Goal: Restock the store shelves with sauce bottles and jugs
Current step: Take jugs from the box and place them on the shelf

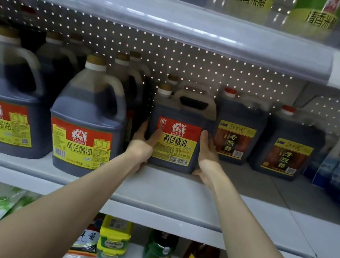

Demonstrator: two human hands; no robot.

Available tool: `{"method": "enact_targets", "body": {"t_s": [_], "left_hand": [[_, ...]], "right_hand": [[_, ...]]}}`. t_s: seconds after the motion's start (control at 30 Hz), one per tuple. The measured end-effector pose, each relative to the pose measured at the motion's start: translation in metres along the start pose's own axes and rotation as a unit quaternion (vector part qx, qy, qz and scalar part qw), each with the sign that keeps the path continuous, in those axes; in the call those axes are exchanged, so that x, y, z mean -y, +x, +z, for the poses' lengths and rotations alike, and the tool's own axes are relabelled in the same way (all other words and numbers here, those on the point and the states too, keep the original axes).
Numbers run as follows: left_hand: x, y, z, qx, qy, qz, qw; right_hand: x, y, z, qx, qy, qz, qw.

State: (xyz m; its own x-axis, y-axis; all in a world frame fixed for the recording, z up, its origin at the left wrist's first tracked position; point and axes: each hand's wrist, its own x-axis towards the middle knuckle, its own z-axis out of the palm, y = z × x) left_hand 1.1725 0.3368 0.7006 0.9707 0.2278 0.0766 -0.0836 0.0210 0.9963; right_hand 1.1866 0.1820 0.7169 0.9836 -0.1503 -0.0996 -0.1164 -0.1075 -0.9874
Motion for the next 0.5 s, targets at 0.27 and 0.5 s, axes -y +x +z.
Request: {"method": "enact_targets", "body": {"t_s": [0.27, 0.5], "left_hand": [[0.0007, 0.0090, 0.0027, -0.001, 0.005, 0.006, 1.000], [0.0011, 0.0111, 0.0028, -0.002, 0.013, 0.003, 1.000]], "right_hand": [[0.0007, 0.0088, 0.0033, 0.009, -0.013, -0.008, 1.000], [-0.0012, 0.0117, 0.0029, 0.012, -0.014, -0.028, 0.999]]}}
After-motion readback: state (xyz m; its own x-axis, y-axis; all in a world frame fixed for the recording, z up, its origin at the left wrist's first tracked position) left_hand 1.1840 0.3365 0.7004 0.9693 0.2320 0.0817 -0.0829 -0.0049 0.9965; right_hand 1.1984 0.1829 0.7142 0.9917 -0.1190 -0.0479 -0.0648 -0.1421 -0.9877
